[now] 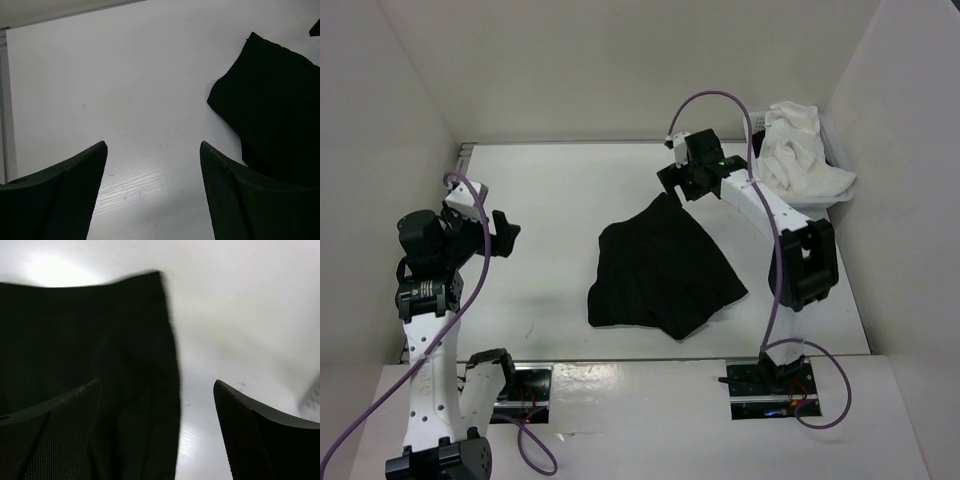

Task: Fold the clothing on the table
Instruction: Flatten the skirt out

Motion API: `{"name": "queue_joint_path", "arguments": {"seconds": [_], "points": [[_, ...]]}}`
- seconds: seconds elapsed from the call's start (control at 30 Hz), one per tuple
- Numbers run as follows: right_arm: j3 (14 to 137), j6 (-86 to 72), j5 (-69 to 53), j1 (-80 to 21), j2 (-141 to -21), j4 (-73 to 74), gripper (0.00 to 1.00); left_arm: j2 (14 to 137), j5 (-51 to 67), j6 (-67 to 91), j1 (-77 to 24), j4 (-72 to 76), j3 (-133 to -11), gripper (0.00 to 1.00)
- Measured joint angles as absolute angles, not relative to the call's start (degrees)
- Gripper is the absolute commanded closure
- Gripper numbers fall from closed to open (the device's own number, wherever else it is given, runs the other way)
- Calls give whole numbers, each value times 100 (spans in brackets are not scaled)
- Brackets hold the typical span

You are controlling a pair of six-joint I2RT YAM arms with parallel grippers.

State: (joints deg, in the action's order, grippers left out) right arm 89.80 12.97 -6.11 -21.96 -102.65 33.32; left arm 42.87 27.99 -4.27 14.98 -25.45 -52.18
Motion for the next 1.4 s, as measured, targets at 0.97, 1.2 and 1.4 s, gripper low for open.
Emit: {"name": "queue_joint_path", "arguments": {"seconds": [0.97, 1.2, 1.4], "points": [[9150, 1417, 377, -3356, -11944, 3774, 2, 4248, 2880, -425, 1498, -2550, -5144, 18], [9137, 1369, 456, -3081, -11839, 3712, 2, 4237, 2880, -425, 1498, -2550, -5144, 18], [9039, 1334, 322, -2600, -11334, 3511, 2, 4200, 2882, -425, 1498, -2550, -5142, 18]]}}
